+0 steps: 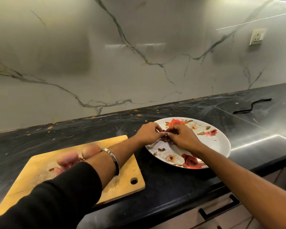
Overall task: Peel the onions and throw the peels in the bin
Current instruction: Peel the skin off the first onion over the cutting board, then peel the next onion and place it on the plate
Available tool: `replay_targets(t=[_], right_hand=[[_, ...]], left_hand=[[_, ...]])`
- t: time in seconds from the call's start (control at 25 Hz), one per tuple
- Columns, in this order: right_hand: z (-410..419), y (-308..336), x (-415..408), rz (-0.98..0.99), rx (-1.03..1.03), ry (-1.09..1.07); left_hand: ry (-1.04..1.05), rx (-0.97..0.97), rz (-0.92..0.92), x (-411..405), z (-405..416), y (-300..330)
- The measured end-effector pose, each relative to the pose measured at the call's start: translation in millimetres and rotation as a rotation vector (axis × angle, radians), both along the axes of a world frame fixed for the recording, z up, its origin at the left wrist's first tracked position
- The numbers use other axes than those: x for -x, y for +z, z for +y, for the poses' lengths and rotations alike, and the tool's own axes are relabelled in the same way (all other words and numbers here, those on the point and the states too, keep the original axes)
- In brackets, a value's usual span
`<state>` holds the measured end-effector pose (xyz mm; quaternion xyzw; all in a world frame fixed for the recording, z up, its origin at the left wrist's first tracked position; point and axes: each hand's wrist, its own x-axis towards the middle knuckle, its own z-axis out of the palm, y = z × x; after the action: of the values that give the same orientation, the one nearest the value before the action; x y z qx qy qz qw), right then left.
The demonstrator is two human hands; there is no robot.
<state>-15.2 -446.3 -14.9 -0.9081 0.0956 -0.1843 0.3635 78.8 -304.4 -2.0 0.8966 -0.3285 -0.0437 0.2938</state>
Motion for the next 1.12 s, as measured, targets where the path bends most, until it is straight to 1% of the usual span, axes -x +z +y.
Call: replay_targets(t=[0.16,0.32,0.52,0.72,0.84,0.96,1.12], right_hand=[[-2,-2,-1,-0.02,0.035,-0.005],[0,-1,2,-0.013,0.059,0.007],[24,16,7,-0.106,0.135,-0.019],[83,42,3,-0.189,0.2,0.15],[136,48,-3,-0.218,0.233,0.289],[185,45,-7,-0.197,0.241,0.402],[230,36,-11,-0.2,0.278,0.477]], left_hand=[[0.008,0.052,0.031,-1,-1,-2],[-0.003,0.064,0.046,2,2,0],[-0.002,0.213,0.067,12,33,16],[0.052,0.334,0.052,19,115,48],[0.11,0.322,0.012,24,182,53],[0.182,0.296,0.011,35,240,45],[0.269,0.268,-0.036,49,291,26]])
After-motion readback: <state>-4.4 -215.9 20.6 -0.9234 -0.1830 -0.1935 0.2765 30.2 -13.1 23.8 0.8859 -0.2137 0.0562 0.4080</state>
